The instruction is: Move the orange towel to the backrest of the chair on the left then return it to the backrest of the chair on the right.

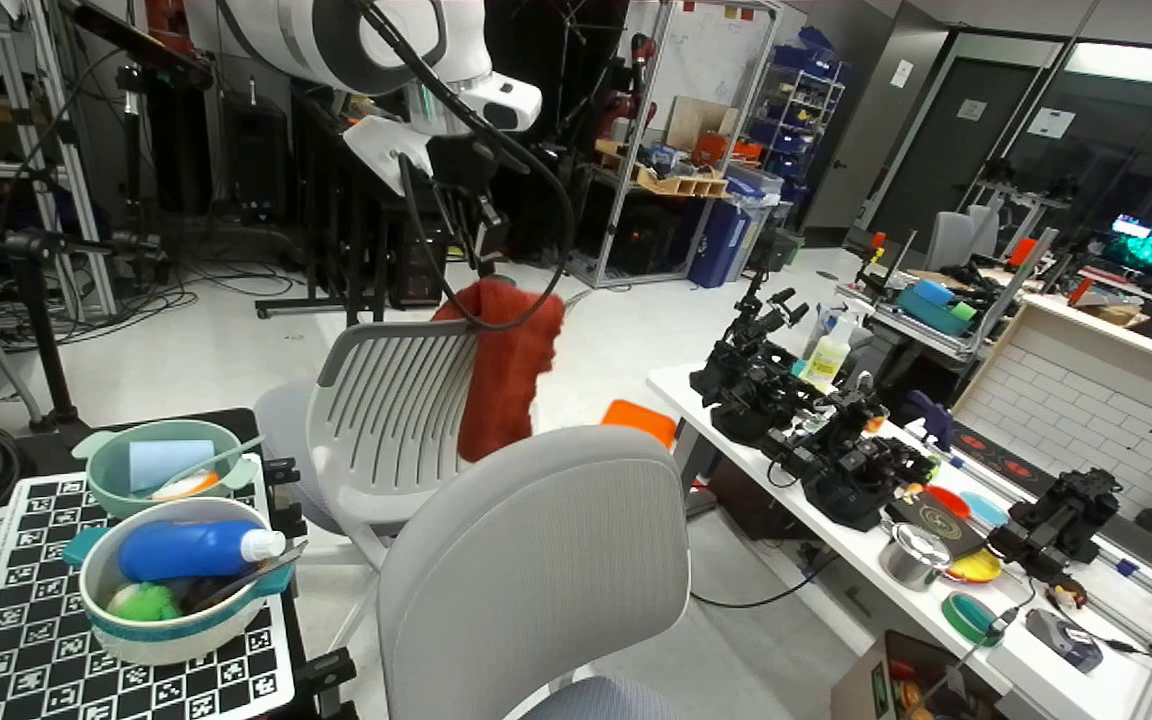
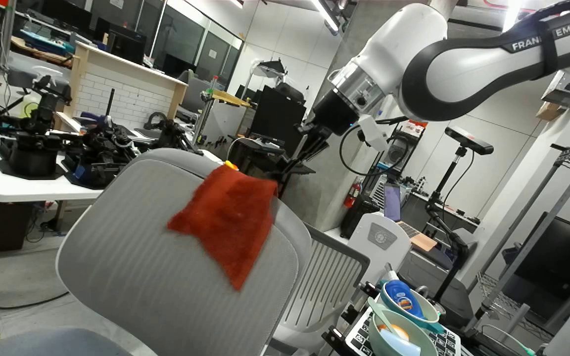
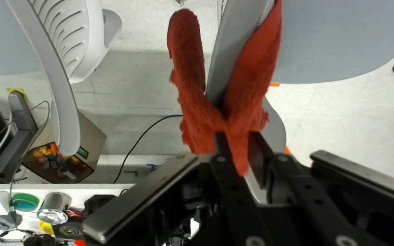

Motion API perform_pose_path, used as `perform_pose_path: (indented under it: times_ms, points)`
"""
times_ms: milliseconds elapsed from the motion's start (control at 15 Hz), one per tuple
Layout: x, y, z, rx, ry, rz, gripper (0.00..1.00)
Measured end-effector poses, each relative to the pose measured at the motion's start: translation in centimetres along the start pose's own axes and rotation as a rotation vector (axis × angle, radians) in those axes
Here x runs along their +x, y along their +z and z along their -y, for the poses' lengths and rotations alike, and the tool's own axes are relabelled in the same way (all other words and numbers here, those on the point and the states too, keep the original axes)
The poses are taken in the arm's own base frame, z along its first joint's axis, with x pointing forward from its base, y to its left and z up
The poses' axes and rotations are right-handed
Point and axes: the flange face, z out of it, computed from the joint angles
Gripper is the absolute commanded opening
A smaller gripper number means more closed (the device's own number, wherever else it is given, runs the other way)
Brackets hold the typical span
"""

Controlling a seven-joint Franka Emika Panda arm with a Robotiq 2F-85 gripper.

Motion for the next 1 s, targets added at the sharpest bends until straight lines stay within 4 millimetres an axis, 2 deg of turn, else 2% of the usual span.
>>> perform_pose_path:
  times_ms: [400,733,1000]
  points:
    - [0.5,-0.6,0.5,0.002,0.002,-0.015,0.98]
    - [1.2,-1.0,0.0,0.003,0.004,-0.025,1.00]
    - [1.7,-0.1,-0.3,0.009,0.005,-0.009,1.00]
